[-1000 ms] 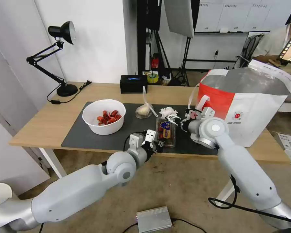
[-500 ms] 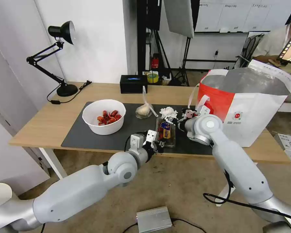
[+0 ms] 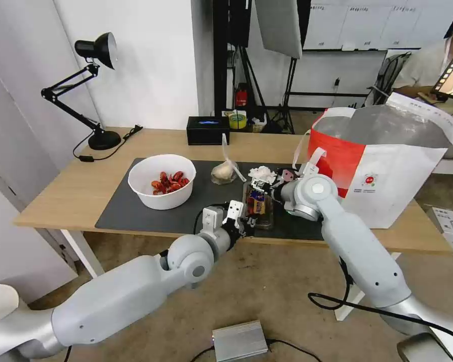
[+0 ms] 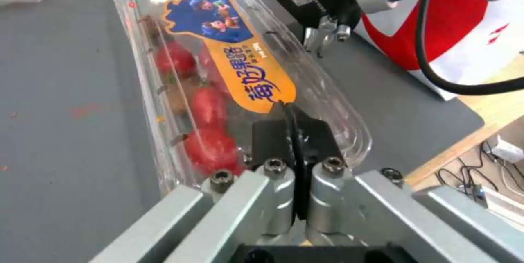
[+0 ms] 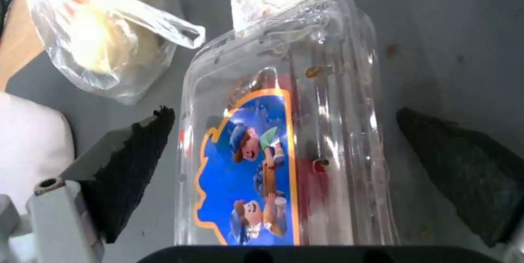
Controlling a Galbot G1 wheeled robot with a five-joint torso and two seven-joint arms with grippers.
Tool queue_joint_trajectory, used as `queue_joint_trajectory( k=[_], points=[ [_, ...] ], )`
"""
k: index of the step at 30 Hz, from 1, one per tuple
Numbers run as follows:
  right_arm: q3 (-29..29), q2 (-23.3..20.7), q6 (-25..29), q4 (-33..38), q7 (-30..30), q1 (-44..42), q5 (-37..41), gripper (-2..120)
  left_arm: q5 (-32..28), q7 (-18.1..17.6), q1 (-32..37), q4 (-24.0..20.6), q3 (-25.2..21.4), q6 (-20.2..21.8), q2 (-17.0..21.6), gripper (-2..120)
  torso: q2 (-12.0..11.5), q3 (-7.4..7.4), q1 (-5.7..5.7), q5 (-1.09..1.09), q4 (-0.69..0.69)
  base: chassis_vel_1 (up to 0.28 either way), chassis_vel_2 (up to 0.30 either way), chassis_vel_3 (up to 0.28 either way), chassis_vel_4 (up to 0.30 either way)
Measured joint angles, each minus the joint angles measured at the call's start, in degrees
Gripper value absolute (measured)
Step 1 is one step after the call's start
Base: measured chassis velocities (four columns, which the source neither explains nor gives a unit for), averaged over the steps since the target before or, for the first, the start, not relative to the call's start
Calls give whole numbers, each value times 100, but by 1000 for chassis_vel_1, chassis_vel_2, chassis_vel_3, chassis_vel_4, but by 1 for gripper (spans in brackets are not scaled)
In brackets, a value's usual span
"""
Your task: Pick up the trash from the table and place it into the takeout bag.
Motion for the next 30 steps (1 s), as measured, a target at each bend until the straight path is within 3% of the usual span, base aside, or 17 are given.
queue_joint_trajectory(
  k=[9,13,27,29,30],
  points=[
    [23,58,-16,-71,34,3,16,100,-9,0,0,-16,-6,-4,4,0,1,-2,-1,-1,-1,0,0,0,0],
    [30,84,-39,-96,58,2,32,93,-20,-2,-2,-21,-6,-6,7,0,2,-2,-2,-2,-4,0,0,0,0],
    [40,140,-60,-186,126,-14,86,48,-26,-16,41,-60,-55,-9,59,0,1,-1,-1,-1,-5,0,0,0,0],
    [39,150,-61,-197,118,-22,107,36,-30,-17,49,-68,-82,-12,71,0,0,1,1,2,3,0,0,0,0],
    [39,150,-61,-197,118,-22,107,36,-30,-17,49,-68,-82,-12,71,0,0,1,1,2,3,0,0,0,0]
  ],
)
